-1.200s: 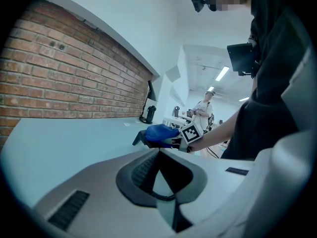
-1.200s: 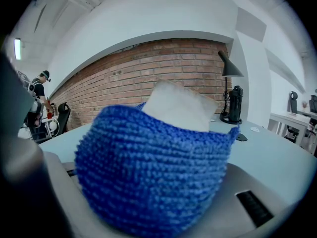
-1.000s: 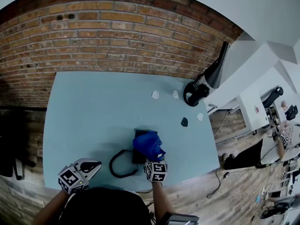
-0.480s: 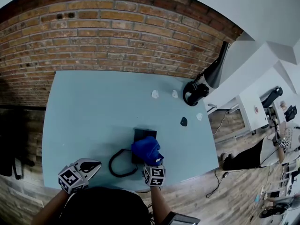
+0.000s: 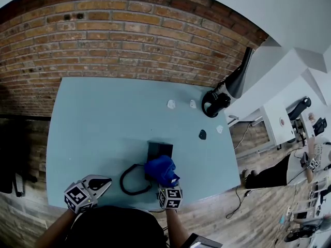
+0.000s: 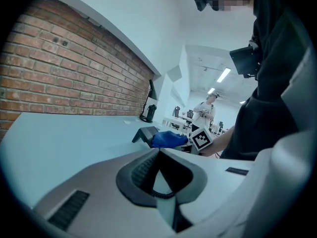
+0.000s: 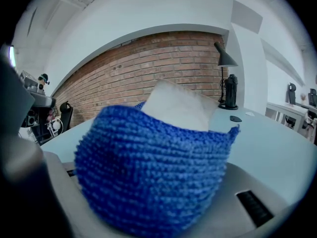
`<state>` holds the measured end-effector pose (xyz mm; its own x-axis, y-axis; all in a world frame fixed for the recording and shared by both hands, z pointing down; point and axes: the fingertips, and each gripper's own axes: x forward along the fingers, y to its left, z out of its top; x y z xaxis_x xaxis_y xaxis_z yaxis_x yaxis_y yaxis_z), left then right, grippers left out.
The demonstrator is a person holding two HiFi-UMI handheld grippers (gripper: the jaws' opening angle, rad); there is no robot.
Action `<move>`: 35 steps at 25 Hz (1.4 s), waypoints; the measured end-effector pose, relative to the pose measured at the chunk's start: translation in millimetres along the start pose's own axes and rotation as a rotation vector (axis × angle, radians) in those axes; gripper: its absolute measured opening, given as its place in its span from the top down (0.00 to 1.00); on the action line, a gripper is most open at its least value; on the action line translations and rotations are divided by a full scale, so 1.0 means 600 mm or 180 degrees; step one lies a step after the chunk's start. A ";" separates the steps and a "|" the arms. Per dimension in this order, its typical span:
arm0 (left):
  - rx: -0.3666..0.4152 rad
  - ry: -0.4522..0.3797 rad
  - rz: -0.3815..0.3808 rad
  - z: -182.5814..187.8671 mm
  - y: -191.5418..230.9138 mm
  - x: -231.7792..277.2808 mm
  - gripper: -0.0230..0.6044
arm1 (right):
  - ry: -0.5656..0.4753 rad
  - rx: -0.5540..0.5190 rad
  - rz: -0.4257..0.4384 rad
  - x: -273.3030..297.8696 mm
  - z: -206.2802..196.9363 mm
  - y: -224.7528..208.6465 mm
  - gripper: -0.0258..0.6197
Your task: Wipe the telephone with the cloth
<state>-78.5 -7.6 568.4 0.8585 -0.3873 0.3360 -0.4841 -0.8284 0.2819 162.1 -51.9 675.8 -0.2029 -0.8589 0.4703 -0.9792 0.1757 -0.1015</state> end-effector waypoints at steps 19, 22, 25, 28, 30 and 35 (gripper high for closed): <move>-0.0017 0.0032 0.0042 -0.010 0.009 -0.020 0.93 | -0.0084 -0.0063 0.0436 -0.028 0.047 0.018 0.76; 0.0004 0.0070 0.0029 -0.013 0.009 -0.021 0.93 | -0.0497 -0.0127 0.0377 -0.004 0.139 -0.015 0.76; 0.0024 0.0096 0.0019 -0.012 0.010 -0.019 0.93 | -0.0602 -0.0066 0.0227 0.037 0.197 -0.063 0.76; 0.0023 0.0107 0.0055 -0.011 0.016 -0.019 0.93 | -0.0329 -0.0109 0.0186 0.086 0.194 -0.092 0.76; 0.0014 0.0106 0.0085 -0.007 0.018 -0.019 0.93 | -0.0085 -0.0337 0.0158 0.105 0.171 -0.096 0.76; -0.0010 0.0080 0.0107 0.000 0.019 -0.016 0.93 | -0.0156 -0.0016 0.0224 0.094 0.147 -0.091 0.76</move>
<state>-92.2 -13.5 568.3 0.8372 -0.4047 0.3678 -0.5132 -0.8138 0.2727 204.4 -152.5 630.9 -0.2708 -0.8668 0.4187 -0.9626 0.2388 -0.1281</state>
